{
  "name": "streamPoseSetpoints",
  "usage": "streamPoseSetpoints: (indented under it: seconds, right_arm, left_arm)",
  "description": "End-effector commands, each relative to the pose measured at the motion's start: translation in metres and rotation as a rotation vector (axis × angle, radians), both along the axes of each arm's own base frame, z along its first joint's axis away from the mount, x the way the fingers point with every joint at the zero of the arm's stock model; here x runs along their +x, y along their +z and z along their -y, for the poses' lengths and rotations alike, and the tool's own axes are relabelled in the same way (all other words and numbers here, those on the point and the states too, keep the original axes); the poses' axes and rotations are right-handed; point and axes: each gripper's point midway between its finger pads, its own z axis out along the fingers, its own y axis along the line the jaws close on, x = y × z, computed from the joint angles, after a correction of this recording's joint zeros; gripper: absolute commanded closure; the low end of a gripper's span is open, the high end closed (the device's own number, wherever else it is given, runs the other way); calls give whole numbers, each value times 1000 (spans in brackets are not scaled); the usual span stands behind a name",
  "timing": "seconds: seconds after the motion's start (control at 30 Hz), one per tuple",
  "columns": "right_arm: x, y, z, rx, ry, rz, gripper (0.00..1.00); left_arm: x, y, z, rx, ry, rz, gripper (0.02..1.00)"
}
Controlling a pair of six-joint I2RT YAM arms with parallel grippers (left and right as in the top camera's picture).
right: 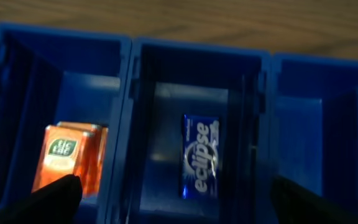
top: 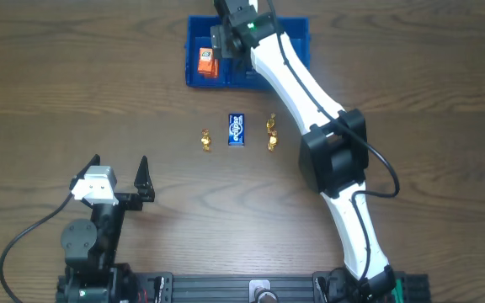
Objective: Sort Candies Into Trays
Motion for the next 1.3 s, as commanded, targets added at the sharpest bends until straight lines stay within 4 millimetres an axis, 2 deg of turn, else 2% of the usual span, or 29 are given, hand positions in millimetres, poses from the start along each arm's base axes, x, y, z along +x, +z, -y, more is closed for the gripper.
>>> streamPoseSetpoints:
  seconds: [0.03,0.1,0.13,0.23,0.3,0.53,0.6,0.77,0.9,1.2,1.3]
  right_arm:
    - [-18,81,7,38,-13,35,1]
    - [-50,91,8,62,-7,-65,3]
    - [-70,87,8,61,-2,-139,1]
    - [-114,64,14,19,-53,-330,1]
    - [-132,44,12,-12,-51,-423,1]
    - [-149,-34,-13,-16,-6,-562,1]
    - [-153,-61,-14,-14,-9,-594,1]
    - [-168,-101,-4,-39,-63,-657,1]
    - [-170,-115,-3,-36,-76,-658,1]
    - [-168,-125,-6,-23,-82,-642,3]
    - [-167,-125,-12,-16,-69,-627,115]
  left_arm:
    - [-1,-16,2,-6,-15,-46,20]
    - [-1,-16,2,-6,-15,-47,20]
    - [-1,-16,2,-6,-15,-47,20]
    - [-1,-16,2,-6,-15,-47,20]
    - [-1,-16,2,-6,-15,-47,20]
    - [-1,-16,2,-6,-15,-47,20]
    - [-1,-16,2,-6,-15,-47,20]
    - [-1,-16,2,-6,-15,-47,20]
    - [-1,-16,2,-6,-15,-46,20]
    - [-1,-16,2,-6,-15,-47,20]
    - [-1,-16,2,-6,-15,-47,20]
